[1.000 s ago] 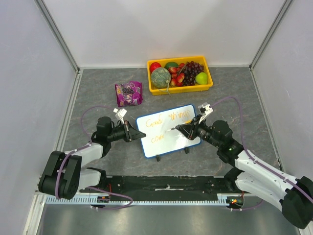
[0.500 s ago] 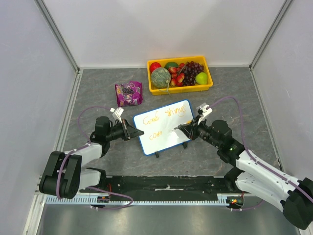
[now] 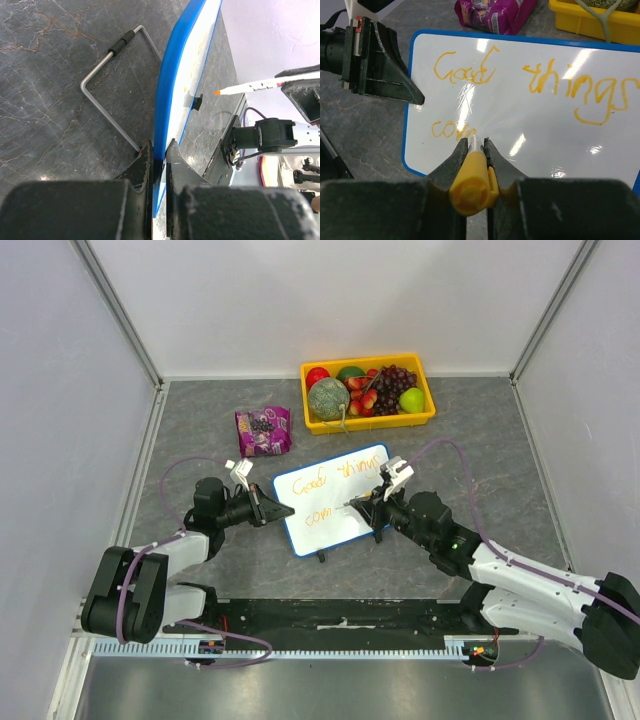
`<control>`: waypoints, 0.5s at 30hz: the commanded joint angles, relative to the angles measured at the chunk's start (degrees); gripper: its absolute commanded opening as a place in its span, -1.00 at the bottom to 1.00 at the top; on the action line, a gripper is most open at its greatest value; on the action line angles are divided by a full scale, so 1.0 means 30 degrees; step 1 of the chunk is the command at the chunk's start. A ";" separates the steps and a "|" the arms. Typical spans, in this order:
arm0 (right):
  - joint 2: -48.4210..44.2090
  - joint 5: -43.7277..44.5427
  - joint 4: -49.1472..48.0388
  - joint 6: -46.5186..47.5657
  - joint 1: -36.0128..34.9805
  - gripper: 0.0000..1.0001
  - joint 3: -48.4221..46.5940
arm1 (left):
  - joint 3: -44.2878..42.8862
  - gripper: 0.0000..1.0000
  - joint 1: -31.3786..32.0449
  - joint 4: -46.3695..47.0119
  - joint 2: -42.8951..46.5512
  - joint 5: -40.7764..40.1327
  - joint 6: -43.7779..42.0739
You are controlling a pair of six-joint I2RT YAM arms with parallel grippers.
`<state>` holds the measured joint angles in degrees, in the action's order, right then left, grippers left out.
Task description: Write a sentence on the whiteboard
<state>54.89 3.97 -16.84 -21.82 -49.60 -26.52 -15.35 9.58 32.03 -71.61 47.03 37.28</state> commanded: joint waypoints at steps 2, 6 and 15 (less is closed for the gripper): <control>0.0276 0.2368 -0.1767 0.0069 -0.0106 -1.00 -0.0476 | 0.0431 -0.96 -0.0470 -0.1331 -0.0679 -0.3283 -0.0619; 0.0977 0.1873 -0.1945 -0.0020 -0.0106 -1.00 -0.0855 | 0.0431 -0.96 -0.0470 -0.1273 -0.0796 -0.3195 -0.0648; 0.1448 0.1314 -0.2237 -0.0342 -0.0135 -1.00 -0.0740 | 0.0401 -0.96 -0.0470 -0.1156 -0.0884 -0.2961 -0.0648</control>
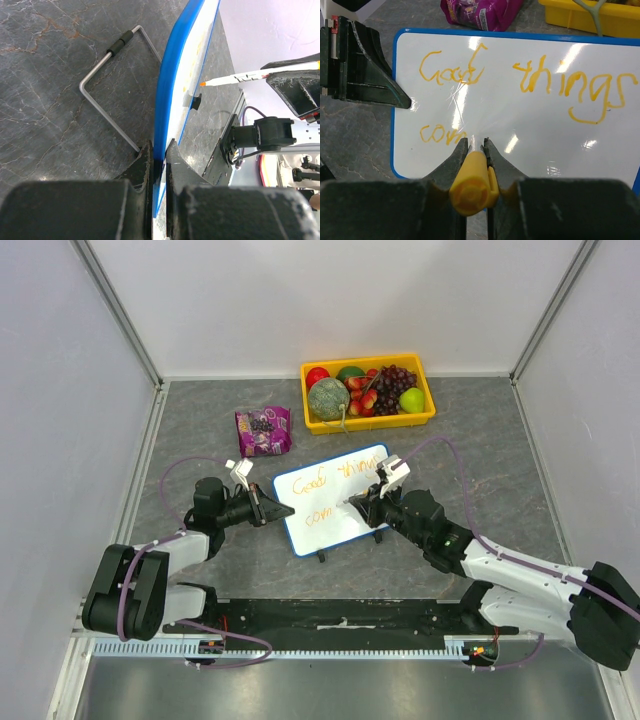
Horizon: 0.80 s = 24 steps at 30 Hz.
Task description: Write a sentence on the whiteboard
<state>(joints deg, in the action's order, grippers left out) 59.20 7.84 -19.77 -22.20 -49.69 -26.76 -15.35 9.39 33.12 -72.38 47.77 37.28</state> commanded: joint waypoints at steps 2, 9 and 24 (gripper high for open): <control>0.0072 -0.0063 -0.1407 -0.0306 -0.0106 -1.00 -0.0630 | 0.0401 -0.96 -0.0404 -0.1520 -0.0629 -0.3208 -0.0677; 0.0510 -0.0063 -0.1672 -0.0453 -0.0106 -1.00 -0.0776 | 0.0372 -0.96 -0.0375 -0.1520 -0.0658 -0.3091 -0.0678; 0.0834 0.0669 -0.0384 -0.0482 -0.0135 -1.00 -0.0484 | 0.0372 -0.96 -0.0375 -0.1491 -0.0629 -0.3032 -0.0677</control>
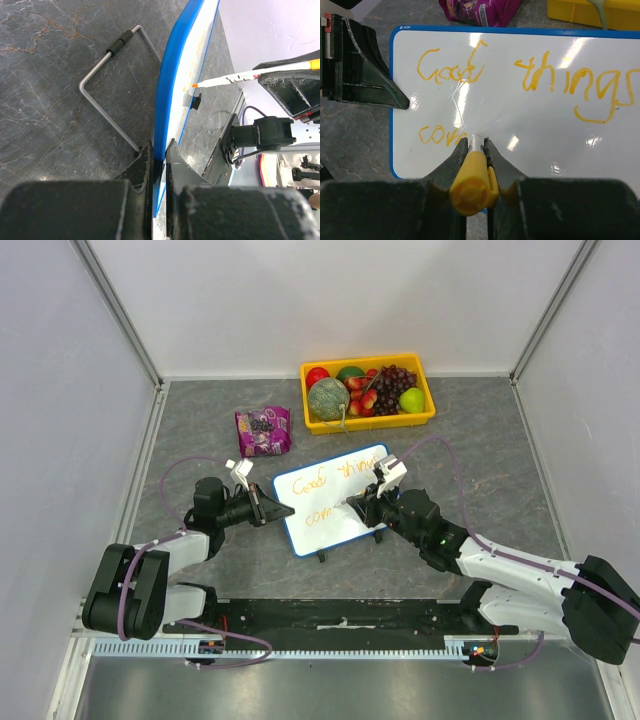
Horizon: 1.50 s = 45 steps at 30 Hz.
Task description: Write a sentence on the whiteboard
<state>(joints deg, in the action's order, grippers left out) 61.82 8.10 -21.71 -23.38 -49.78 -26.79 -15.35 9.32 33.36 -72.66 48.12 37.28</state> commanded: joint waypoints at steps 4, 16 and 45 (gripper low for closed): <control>-0.0246 0.0407 0.0791 -0.0089 -0.0106 -1.00 -0.0213 | 0.0343 -0.96 -0.0383 -0.1600 -0.0593 -0.3120 -0.0649; -0.1037 0.0025 0.1789 -0.0060 -0.0106 -1.00 0.0375 | 0.0343 -0.96 -0.0383 -0.1600 -0.0594 -0.3090 -0.0678; 0.0223 0.0757 0.1350 0.0262 -0.0106 -1.00 -0.2586 | 0.0284 -0.96 -0.0383 -0.1571 -0.0711 -0.2973 -0.0707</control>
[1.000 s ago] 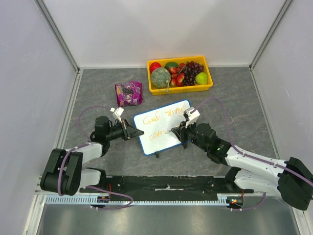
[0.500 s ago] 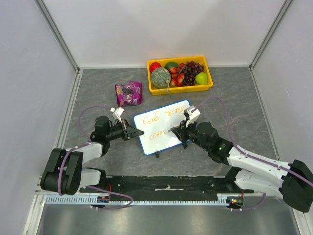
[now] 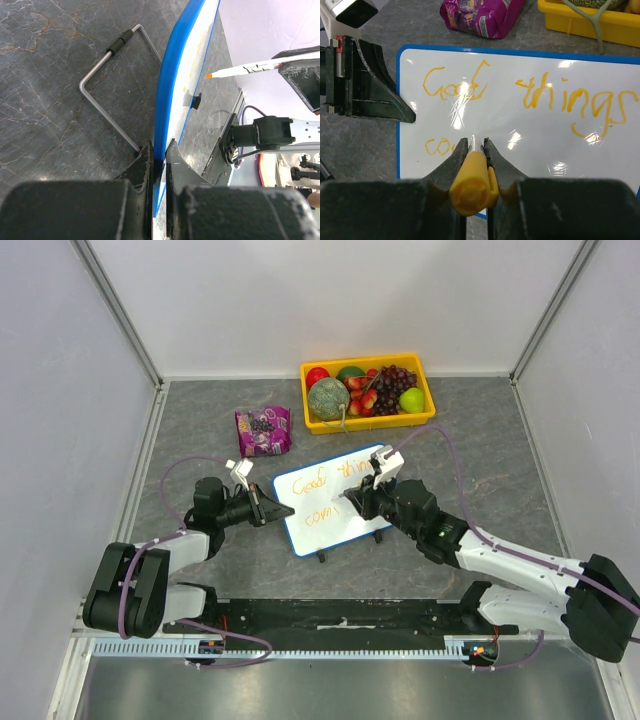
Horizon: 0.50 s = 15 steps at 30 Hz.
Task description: Write a sentence on the whiteboard
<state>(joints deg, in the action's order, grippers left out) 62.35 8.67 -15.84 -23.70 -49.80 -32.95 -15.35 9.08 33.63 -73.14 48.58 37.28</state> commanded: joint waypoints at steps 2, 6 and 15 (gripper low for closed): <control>-0.0069 0.0656 -0.0610 0.0343 -0.0099 -1.00 -0.0239 | 0.0284 -0.96 -0.0303 -0.1687 -0.0579 -0.3126 -0.0707; -0.0099 0.0890 -0.0552 0.0342 -0.0099 -1.00 0.0172 | 0.0284 -0.96 -0.0274 -0.1658 -0.0580 -0.3155 -0.0678; 0.1335 0.1359 -0.0962 0.0167 -0.0099 -1.00 0.0407 | 0.0313 -0.96 -0.0303 -0.1658 -0.0551 -0.3126 -0.0678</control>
<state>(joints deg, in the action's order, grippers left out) 64.16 10.52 -16.67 -23.44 -49.78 -31.75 -15.35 9.06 33.61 -73.14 48.56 37.28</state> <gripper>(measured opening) 0.191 0.092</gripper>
